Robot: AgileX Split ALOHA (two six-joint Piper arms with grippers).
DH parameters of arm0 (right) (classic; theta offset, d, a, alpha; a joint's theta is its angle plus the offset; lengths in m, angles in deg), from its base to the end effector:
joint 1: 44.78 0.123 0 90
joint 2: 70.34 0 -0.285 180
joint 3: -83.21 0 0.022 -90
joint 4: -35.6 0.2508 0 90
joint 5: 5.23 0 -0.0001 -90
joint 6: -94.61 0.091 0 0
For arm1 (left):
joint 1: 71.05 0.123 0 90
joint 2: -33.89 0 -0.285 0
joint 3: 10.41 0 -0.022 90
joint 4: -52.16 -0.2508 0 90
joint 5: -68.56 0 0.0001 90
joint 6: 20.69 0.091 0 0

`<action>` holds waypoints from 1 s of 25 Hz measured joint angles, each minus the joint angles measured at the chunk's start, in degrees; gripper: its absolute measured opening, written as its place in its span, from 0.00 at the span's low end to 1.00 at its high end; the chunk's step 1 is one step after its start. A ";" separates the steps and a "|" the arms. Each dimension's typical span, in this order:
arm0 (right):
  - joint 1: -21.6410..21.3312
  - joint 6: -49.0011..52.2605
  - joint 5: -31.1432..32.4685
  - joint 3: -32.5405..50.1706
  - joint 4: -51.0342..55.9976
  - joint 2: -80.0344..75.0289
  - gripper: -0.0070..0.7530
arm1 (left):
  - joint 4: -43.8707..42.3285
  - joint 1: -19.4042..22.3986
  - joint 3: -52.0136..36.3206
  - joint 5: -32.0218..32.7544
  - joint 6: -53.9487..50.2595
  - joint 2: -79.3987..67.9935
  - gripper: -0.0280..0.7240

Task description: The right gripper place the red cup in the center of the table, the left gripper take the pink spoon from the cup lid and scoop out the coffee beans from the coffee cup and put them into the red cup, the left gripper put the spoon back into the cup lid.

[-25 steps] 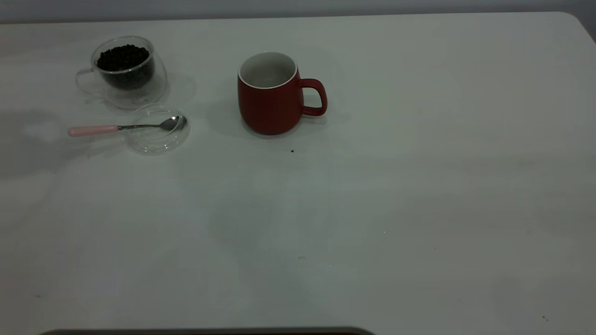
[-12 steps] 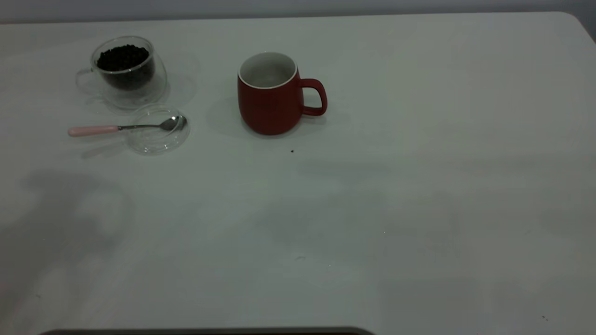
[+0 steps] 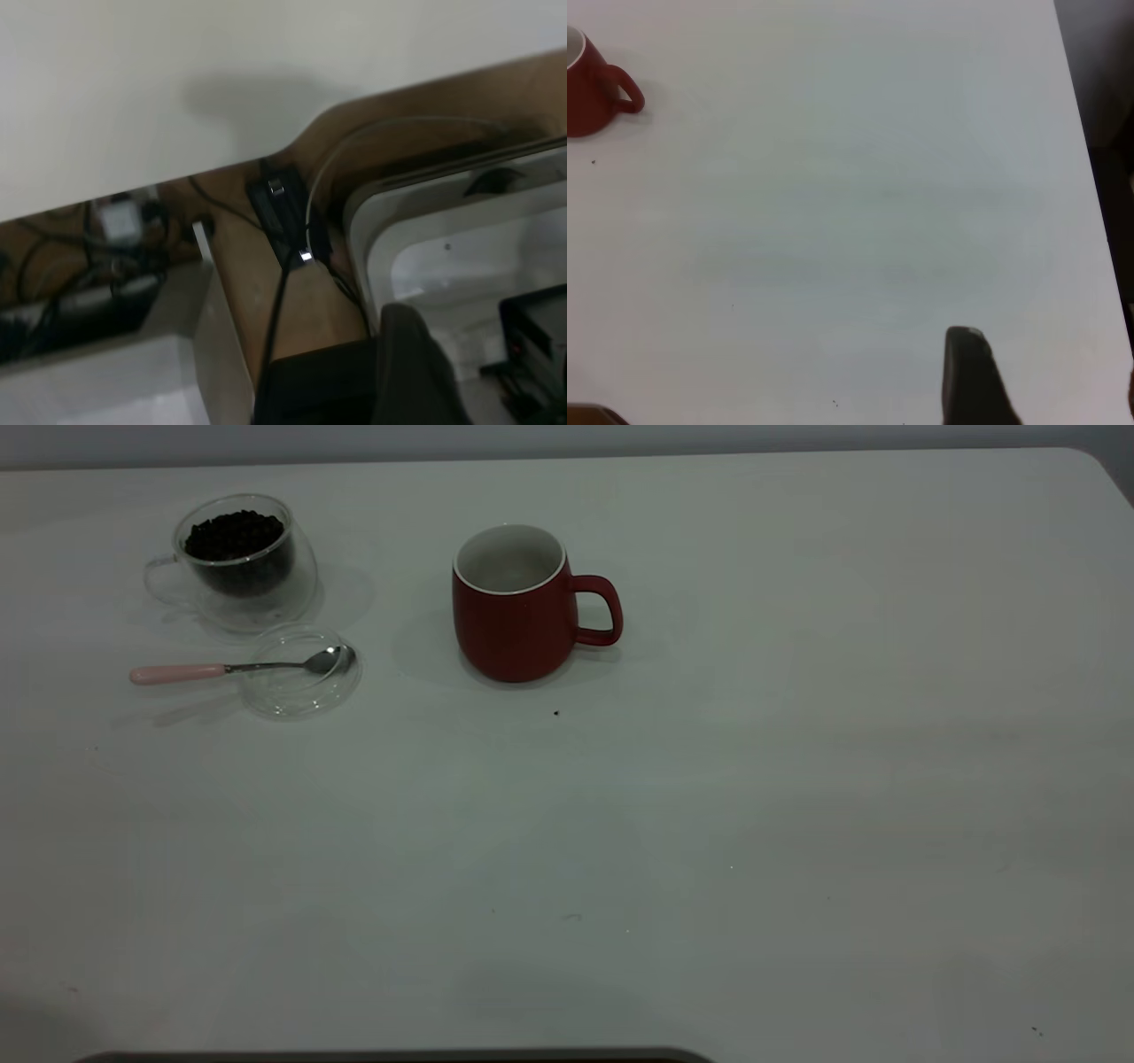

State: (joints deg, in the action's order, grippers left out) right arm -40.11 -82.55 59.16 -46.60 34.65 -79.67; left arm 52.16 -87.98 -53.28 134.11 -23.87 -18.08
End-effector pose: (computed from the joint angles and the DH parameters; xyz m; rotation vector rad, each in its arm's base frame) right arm -0.0007 -0.0014 0.2645 -0.0337 2.1628 0.0552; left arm 0.1020 -0.0311 0.2625 0.3356 2.7832 -0.0846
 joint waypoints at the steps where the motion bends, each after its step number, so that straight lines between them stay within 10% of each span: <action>1: 0.00 0.00 0.00 0.00 0.00 0.00 0.60 | 0.32 0.00 -1.82 -0.39 0.38 2.20 0.66; 14: 0.00 0.00 0.00 0.00 0.00 0.00 0.60 | 0.57 0.43 -6.43 -1.63 1.70 33.89 0.66; 25: 0.00 0.00 0.00 0.00 0.00 0.00 0.60 | 0.57 13.28 -6.43 -0.85 1.81 45.22 0.66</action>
State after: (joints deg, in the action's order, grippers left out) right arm -40.11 -82.55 59.16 -46.60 34.65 -79.67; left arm 52.73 -74.70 -59.71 133.26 -22.06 27.14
